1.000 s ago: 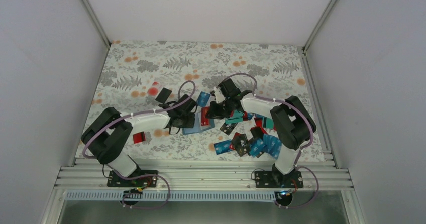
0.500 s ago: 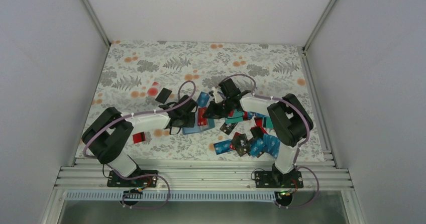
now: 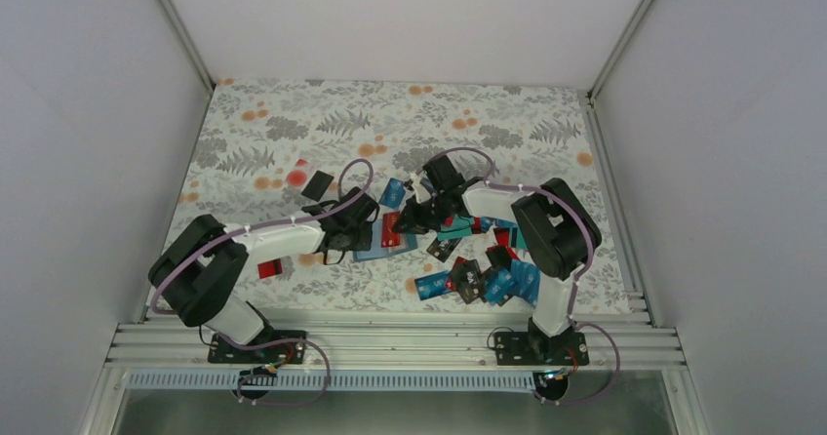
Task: Put the credit cards into the card holder
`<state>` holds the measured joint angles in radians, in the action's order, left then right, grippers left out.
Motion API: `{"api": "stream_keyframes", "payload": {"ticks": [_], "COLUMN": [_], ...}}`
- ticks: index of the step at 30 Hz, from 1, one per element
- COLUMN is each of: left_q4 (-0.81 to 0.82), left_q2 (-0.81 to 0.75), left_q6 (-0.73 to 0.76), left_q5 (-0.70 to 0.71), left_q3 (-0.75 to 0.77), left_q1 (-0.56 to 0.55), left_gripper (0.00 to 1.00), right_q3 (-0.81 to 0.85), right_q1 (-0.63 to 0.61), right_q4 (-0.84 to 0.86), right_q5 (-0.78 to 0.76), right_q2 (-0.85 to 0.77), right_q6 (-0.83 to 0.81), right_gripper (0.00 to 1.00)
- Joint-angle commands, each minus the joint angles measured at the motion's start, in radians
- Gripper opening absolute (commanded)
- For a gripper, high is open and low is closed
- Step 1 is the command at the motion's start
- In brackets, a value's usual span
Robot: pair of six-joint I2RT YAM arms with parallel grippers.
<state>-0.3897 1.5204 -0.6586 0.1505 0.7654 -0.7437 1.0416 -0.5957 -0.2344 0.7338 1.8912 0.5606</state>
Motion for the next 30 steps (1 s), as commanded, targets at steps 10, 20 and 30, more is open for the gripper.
{"api": "stream_keyframes", "payload": {"ticks": [10, 20, 30], "left_q4": [0.038, 0.049, 0.047], "left_q2": [0.073, 0.081, 0.077], "left_q6": [-0.025, -0.026, -0.033], "left_q5": [0.016, 0.012, 0.012], "left_q3": [-0.063, -0.062, -0.066], "left_q1": [-0.003, -0.003, -0.005], "left_gripper": [0.02, 0.02, 0.02], "right_q3": [-0.025, -0.035, -0.054], "right_q1": [0.024, 0.023, 0.018], "right_q4": [0.035, 0.065, 0.081], "right_q5": [-0.071, -0.002, 0.096], "right_q2": [-0.008, 0.022, 0.047], "right_q6": [0.025, 0.007, 0.004], "right_gripper": [0.04, 0.04, 0.04]}}
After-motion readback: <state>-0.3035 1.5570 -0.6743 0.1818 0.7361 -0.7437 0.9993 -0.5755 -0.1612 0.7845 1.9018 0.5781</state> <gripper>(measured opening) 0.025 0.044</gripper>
